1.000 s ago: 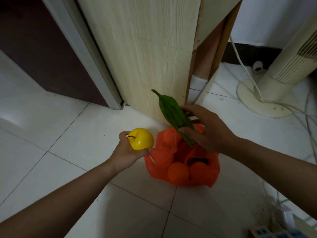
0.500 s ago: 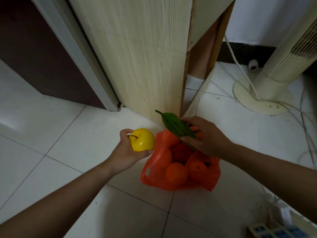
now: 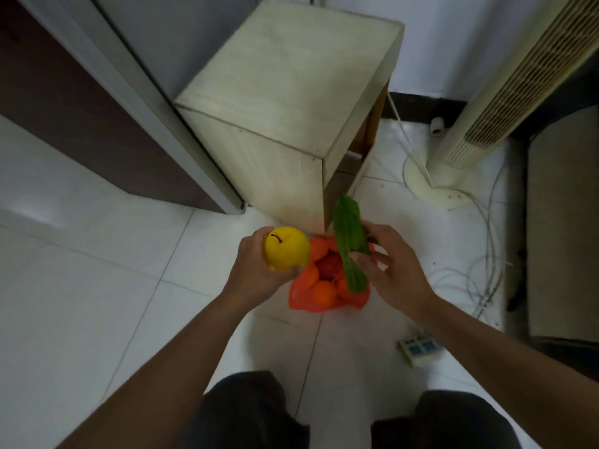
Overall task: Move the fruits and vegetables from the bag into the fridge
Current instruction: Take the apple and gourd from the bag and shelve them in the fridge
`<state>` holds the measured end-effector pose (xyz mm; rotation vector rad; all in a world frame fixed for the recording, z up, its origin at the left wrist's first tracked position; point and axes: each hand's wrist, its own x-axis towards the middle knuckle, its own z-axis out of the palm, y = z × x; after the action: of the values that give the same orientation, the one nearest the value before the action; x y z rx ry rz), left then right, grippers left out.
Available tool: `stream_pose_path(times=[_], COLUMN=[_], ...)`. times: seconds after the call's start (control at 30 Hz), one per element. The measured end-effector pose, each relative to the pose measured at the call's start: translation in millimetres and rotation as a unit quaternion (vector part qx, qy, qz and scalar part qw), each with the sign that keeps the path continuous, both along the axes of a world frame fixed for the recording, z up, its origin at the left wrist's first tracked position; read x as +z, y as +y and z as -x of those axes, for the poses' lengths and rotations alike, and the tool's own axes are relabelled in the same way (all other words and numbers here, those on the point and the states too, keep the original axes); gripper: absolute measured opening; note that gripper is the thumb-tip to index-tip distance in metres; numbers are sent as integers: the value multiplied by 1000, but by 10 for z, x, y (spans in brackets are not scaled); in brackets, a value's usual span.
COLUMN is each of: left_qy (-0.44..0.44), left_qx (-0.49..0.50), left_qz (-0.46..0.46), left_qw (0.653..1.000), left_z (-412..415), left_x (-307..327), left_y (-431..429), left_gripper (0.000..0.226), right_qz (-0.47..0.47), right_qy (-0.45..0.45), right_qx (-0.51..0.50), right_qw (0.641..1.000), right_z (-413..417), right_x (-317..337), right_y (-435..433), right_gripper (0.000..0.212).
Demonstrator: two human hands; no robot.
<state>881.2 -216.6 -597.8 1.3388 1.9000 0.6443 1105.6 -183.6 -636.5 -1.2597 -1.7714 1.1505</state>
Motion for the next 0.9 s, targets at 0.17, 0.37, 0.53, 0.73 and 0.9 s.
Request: stream_pose_path(times=[0.17,0.37,0.53,0.73,0.9], left_qy=[-28,-39,-38,-36,45], left_qx=[-3,-17,19,155,188], left_qz=[38,72,21,-33,-64], left_qw=[999,997,999,987,979], left_z=[-198,-612,-1053,-1426,-1328], left_x=[1412,2853,3535,3869,4153], left_y=[-312,-819,-1233,-1883,-2534], left_gripper=[83,90,94,84,83], right_qz=[83,105,86,62,71], right_qy=[17,35,38,29,67], right_qx=[-55,-87,-60,83,199], right_qw=[995,990,994,994,975], right_z=[-203,-537,-872,-995,-741], right_x=[1395,2831,3493,3959,4281], right_y=[-437,-950,-1257,-1368,-1627], right_gripper=[46,46,44,43,47])
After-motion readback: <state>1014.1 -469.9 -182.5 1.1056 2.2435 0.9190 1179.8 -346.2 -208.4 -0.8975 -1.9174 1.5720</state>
